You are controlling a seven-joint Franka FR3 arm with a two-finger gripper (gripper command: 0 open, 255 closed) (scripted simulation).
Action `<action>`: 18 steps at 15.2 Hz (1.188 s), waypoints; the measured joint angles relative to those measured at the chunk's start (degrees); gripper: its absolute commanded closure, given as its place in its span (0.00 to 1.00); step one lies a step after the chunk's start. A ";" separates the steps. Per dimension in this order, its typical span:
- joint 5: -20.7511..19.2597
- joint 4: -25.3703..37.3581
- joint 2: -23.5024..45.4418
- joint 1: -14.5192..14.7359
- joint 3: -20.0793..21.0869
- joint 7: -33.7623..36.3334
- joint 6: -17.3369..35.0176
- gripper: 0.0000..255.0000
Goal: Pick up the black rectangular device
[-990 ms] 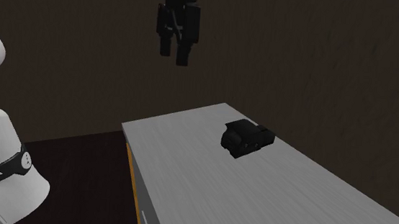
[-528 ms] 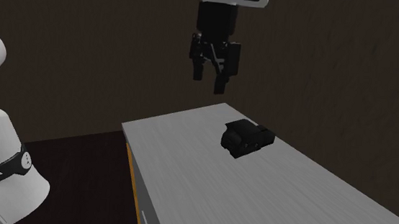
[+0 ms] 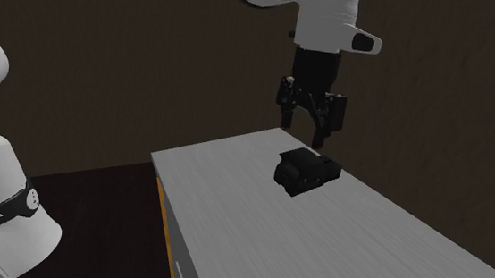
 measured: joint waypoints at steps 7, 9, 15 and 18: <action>0.83 3.47 7.85 -0.61 -0.24 -1.22 4.84 0.00; 0.94 3.37 8.90 -0.62 -0.20 -1.25 6.00 0.00; 1.00 3.13 9.59 -0.62 -0.17 -1.27 7.01 1.00; 1.00 3.12 9.58 -0.62 -0.16 -1.28 7.04 1.00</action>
